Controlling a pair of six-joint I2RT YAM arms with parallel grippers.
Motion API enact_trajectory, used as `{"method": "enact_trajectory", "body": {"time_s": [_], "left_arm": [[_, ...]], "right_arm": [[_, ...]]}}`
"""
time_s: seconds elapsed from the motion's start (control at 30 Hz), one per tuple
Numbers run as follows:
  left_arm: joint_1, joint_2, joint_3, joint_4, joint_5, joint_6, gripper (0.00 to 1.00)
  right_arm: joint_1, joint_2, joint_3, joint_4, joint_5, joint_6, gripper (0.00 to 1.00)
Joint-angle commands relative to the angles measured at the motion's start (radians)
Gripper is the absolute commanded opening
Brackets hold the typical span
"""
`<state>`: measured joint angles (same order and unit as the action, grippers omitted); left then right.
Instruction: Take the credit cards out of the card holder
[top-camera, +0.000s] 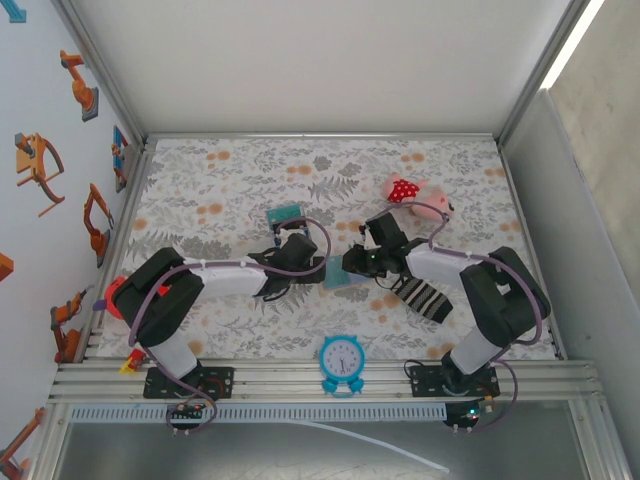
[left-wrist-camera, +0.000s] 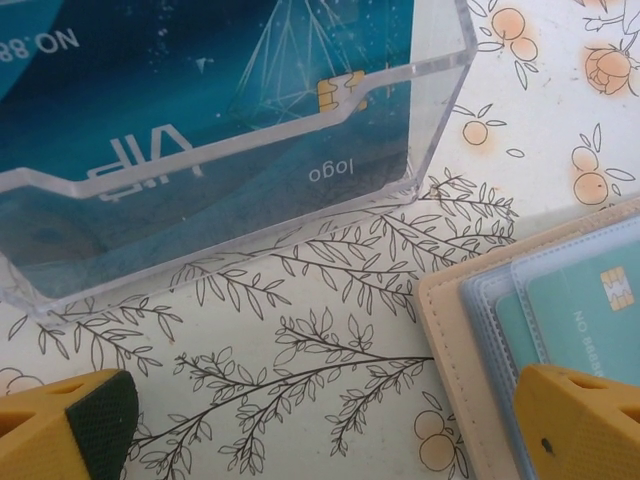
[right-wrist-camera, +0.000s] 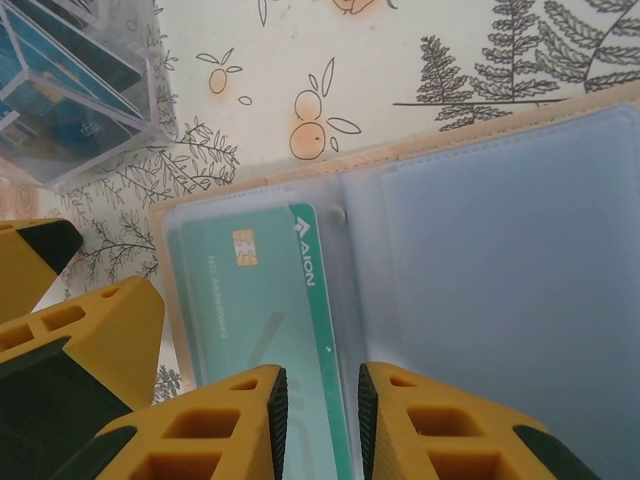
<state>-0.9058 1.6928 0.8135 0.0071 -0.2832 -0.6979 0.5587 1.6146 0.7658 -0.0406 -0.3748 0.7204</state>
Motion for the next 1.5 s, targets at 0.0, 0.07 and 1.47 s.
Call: {"method": "enact_trajectory", "body": {"time_s": [0.0, 0.07, 1.47], "left_arm": [[-0.010, 0.031, 0.024, -0.011, 0.049, 0.021, 0.97], [-0.010, 0.037, 0.027, -0.011, 0.052, 0.021, 0.97], [-0.021, 0.084, 0.067, -0.109, 0.073, 0.032, 0.97]], "right_arm": [[-0.008, 0.023, -0.020, 0.053, -0.030, 0.023, 0.26], [-0.009, 0.032, -0.027, 0.073, -0.042, 0.029, 0.27], [-0.049, 0.025, -0.135, 0.364, -0.205, 0.167, 0.16]]}}
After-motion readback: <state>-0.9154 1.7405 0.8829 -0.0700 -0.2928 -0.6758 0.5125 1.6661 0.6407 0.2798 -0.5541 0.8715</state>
